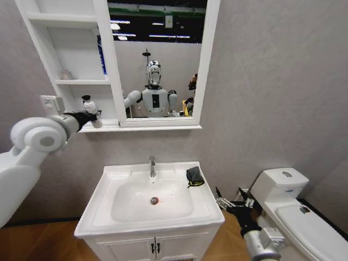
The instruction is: Move facial cleanser and shampoo from washbasin to cabinet, then wipe washbasin with towel.
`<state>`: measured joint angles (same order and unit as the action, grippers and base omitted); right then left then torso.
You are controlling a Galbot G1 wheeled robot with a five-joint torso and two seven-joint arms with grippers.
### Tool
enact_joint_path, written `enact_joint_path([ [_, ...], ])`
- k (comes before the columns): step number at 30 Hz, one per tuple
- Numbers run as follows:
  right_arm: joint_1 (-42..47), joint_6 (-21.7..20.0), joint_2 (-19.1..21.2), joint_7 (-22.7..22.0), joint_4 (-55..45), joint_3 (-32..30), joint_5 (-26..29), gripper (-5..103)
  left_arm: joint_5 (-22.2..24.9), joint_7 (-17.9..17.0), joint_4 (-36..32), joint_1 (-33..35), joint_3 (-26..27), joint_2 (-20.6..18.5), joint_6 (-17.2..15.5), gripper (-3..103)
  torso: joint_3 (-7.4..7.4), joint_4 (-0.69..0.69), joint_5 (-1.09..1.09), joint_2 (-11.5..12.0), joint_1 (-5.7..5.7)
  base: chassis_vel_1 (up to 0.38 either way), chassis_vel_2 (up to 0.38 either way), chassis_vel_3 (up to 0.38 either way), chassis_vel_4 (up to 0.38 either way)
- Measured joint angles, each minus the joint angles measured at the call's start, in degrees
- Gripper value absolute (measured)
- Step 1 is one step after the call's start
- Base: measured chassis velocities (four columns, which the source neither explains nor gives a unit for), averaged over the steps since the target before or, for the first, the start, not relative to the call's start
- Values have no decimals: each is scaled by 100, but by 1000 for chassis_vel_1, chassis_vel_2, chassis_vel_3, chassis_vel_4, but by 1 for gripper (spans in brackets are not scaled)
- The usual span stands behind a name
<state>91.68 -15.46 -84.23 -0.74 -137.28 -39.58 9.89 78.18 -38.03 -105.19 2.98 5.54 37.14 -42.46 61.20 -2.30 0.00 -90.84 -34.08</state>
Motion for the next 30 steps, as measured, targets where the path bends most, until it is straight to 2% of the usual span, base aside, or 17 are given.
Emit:
enact_joint_path([
  [5,29,2,2,-5,-2,-46,15,100,-166,-15,459,-302,-252,210,8,30,0,1,1,0,0,0,0,0,0],
  [7,47,20,-10,-6,2,-62,25,100,-381,7,958,-561,-427,419,14,30,0,2,0,0,0,0,0,0,0],
  [12,33,31,-20,-9,43,-57,25,100,-582,54,1365,-839,-608,588,19,30,0,1,0,0,0,0,0,0,0],
  [21,19,49,-31,-12,107,-55,25,100,-637,135,1721,-1056,-738,860,26,30,-1,2,0,0,1,0,0,0,0],
  [25,37,95,-33,-12,123,-87,33,100,-770,186,1896,-1120,-813,1033,27,30,0,1,0,0,1,0,0,0,0],
  [30,74,136,-38,-12,149,-134,76,100,-1169,362,2114,-1162,-847,1194,40,30,0,0,0,0,1,0,0,0,0],
])
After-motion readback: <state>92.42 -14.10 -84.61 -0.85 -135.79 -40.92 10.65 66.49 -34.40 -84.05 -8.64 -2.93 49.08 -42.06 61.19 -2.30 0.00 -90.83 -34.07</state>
